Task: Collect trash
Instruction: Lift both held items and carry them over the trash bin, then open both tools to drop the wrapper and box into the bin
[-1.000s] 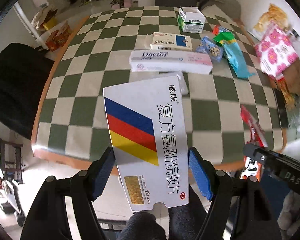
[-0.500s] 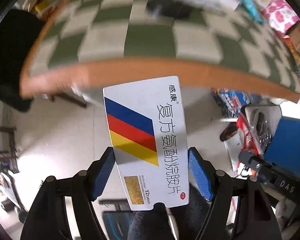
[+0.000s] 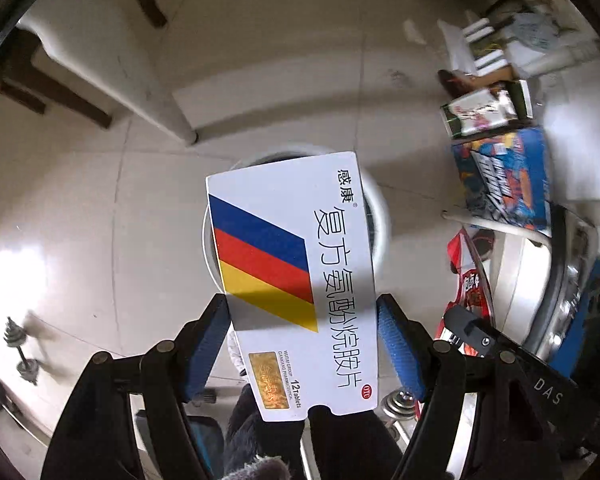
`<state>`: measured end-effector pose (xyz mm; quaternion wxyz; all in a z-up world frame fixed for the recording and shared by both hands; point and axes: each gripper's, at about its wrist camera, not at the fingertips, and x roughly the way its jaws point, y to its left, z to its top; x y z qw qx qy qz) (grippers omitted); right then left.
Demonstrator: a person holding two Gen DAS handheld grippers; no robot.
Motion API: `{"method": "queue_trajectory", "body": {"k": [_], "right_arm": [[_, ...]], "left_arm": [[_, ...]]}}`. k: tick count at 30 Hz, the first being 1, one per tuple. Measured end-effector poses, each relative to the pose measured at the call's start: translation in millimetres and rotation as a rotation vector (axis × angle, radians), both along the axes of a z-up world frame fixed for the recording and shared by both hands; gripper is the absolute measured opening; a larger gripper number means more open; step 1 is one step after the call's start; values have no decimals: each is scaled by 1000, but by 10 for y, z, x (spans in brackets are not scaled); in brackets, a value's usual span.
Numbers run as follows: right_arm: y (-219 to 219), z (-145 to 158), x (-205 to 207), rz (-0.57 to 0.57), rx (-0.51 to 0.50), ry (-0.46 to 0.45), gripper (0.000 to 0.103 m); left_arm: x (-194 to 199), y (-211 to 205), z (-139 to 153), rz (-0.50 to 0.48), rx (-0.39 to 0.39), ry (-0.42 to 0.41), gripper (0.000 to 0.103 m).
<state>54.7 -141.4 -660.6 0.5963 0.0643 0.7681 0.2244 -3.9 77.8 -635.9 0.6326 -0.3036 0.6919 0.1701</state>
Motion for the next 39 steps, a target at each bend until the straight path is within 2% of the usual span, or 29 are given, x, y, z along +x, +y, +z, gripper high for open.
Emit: {"method": "queue_trajectory", "body": {"k": [2, 3, 4, 5, 7, 9, 13, 16, 23, 30, 39], "right_arm": [[119, -306, 21, 17, 2, 8, 41], [190, -437, 23, 33, 6, 17, 43], [236, -543, 39, 45, 3, 19, 45], [279, -628, 32, 57, 0, 19, 49], [379, -793, 2, 90, -17, 13, 83], [447, -878, -39, 126, -60, -14, 103], [499, -854, -118, 202, -182, -115, 103], [498, -775, -218, 243, -240, -149, 103], [419, -364, -345, 282, -278, -179, 103], [341, 424, -398, 275, -277, -198, 103], [265, 1653, -496, 274, -247, -230, 103]], "left_arm": [[-1, 85, -198, 10, -9, 12, 75], [-4, 120, -261, 13, -1, 12, 83], [-19, 157, -306, 15, 18, 10, 97], [-51, 206, -331, 13, 41, 13, 103], [-112, 263, -359, 5, 82, 23, 103], [-203, 311, -360, -4, 126, 36, 103], [-368, 335, -249, -25, 221, 59, 103], [-447, 272, -106, -50, 263, 72, 103], [-587, 170, 331, -71, 268, 86, 103], [-656, 103, 930, -72, 273, 90, 103], [-865, -12, 2001, -91, 262, 65, 103]]}}
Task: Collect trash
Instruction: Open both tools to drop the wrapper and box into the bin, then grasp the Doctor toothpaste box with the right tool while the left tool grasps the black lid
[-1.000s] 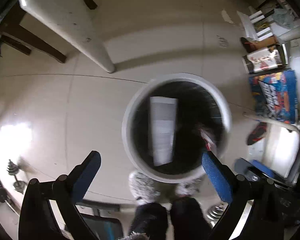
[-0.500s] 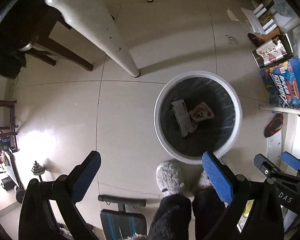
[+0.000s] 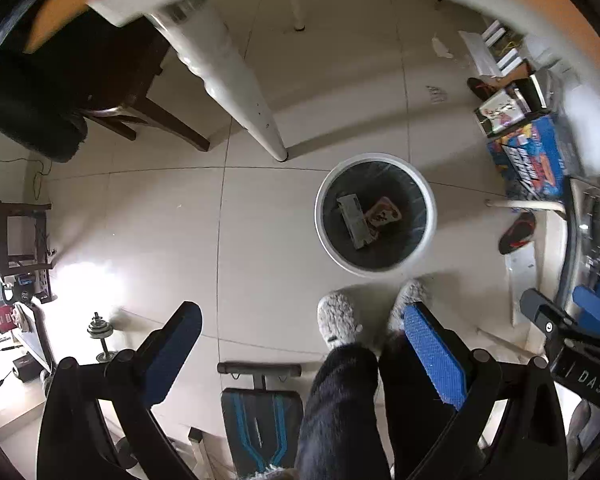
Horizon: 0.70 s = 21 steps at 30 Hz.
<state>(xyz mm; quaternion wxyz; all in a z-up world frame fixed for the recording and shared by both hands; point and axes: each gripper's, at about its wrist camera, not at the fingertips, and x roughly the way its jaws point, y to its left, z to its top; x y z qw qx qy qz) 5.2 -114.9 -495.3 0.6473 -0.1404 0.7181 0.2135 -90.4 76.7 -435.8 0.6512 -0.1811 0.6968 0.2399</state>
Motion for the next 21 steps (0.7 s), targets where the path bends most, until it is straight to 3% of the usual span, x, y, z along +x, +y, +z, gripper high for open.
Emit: {"method": "queue_trajectory", "body": {"k": [6, 11, 16, 21], "right_arm": [[22, 862, -83, -3, 32, -19, 103], [98, 1553, -4, -19, 102, -27, 103], [221, 2147, 421, 15, 146, -71, 103], [350, 2528, 1325, 87, 129, -161, 103]], "left_arm": [[-77, -45, 725, -18, 17, -34, 103], [77, 31, 1310, -1, 87, -114, 103], [485, 171, 1731, 46, 170, -204, 103], [1075, 278, 1876, 82, 244, -228, 103]]}}
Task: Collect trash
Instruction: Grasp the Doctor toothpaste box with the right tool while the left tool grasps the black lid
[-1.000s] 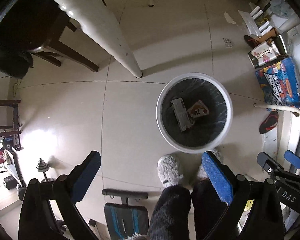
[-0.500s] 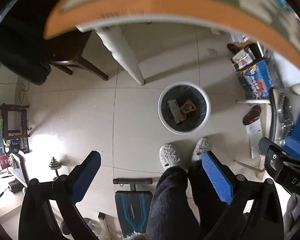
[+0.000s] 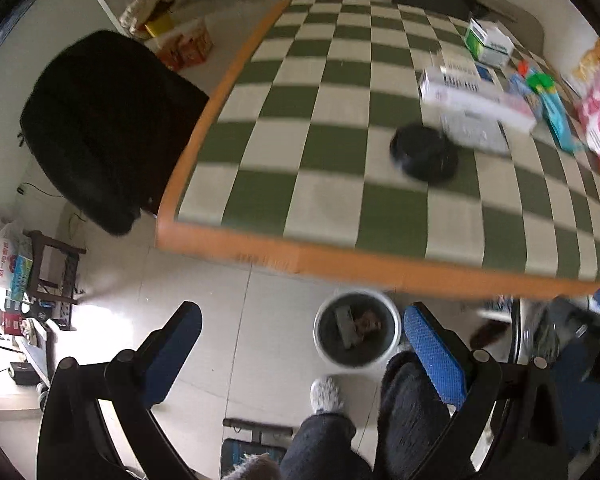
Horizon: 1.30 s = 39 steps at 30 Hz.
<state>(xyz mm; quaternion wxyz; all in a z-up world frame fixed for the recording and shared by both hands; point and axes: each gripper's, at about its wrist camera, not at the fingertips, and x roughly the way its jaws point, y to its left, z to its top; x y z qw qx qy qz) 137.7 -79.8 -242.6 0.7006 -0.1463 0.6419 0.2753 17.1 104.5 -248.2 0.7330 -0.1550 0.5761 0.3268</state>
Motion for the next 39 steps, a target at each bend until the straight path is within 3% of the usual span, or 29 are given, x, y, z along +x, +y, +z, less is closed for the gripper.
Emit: {"method": "queue_trajectory", "body": {"k": [5, 9, 11, 14, 21, 28, 34, 39], "right_arm": [[285, 50, 985, 111, -70, -86, 103], [803, -145, 1731, 296, -151, -121, 103], [1104, -294, 1991, 404, -192, -144, 93], [1493, -533, 2228, 547, -239, -149, 78], [2144, -934, 2344, 847, -319, -146, 81], [2326, -1034, 2525, 880, -289, 9, 81], [2346, -1111, 2710, 875, -269, 104, 81], [2389, -1100, 2818, 894, -246, 132, 81]], "left_arm": [[687, 138, -165, 92, -1, 36, 103], [1143, 294, -387, 176, -74, 72, 103], [1357, 341, -532, 206, -99, 103, 103], [1550, 437, -716, 251, -148, 125, 103], [1704, 582, -990, 332, -302, 93, 103], [1756, 672, -1169, 345, -389, 77, 103], [1812, 700, -1191, 316, -379, 75, 85], [1776, 747, -1121, 298, -311, 100, 84]]}}
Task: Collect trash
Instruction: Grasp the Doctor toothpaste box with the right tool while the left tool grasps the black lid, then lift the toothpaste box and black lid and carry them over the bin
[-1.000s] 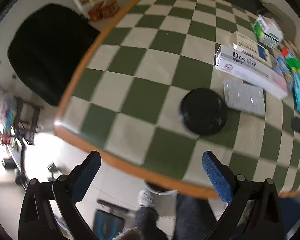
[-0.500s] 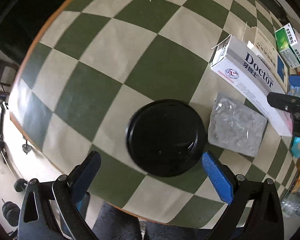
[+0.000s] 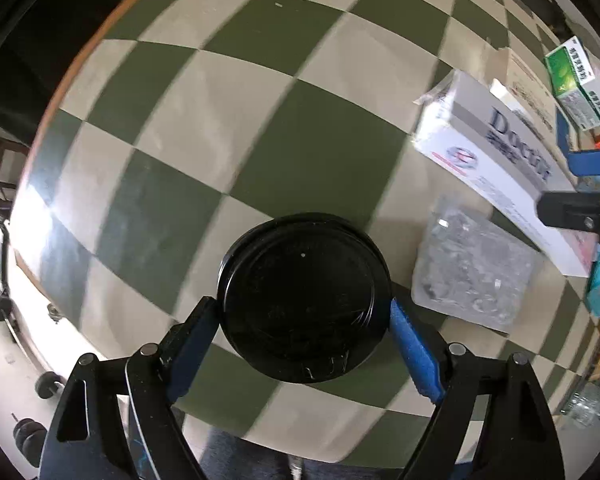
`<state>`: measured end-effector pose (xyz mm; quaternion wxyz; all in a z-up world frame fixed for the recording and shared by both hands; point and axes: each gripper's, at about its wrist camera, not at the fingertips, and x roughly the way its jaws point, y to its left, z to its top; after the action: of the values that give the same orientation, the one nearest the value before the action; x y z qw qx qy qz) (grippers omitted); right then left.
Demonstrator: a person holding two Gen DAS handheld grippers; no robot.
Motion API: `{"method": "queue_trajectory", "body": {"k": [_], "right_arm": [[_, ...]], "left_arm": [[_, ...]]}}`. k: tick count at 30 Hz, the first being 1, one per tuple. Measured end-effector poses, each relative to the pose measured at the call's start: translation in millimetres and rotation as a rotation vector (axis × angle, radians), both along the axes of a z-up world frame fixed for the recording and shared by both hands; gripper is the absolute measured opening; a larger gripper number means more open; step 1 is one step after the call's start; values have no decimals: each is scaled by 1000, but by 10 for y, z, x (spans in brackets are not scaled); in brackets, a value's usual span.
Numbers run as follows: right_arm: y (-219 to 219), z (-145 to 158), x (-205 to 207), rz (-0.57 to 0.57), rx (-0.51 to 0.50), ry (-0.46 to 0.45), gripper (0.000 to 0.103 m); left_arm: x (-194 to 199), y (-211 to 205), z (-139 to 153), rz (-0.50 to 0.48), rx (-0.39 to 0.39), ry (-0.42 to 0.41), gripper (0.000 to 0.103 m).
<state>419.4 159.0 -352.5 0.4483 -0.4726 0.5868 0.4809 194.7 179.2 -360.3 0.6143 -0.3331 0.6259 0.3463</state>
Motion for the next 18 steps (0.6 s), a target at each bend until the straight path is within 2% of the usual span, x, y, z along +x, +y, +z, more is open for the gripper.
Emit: {"method": "queue_trajectory", "body": {"k": [6, 7, 8, 10, 13, 15, 18], "right_arm": [[-10, -199, -30, 25, -51, -32, 80], [-9, -231, -18, 15, -50, -39, 70], [7, -243, -14, -6, -47, -25, 70], [5, -214, 106, -140, -29, -28, 66], [-37, -165, 320, -349, -12, 14, 65], [-39, -172, 375, -387, -16, 15, 66], [-32, -238, 385, -377, -61, 6, 67]], "left_arm": [[-102, 178, 11, 48, 18, 7, 84], [-93, 198, 15, 47, 24, 10, 84], [-89, 209, 20, 45, 31, 14, 84], [-11, 114, 0, 46, 39, 17, 84], [10, 117, -2, 51, 40, 13, 85], [33, 178, 17, 47, 44, 19, 87], [83, 145, 18, 46, 44, 19, 87]]}}
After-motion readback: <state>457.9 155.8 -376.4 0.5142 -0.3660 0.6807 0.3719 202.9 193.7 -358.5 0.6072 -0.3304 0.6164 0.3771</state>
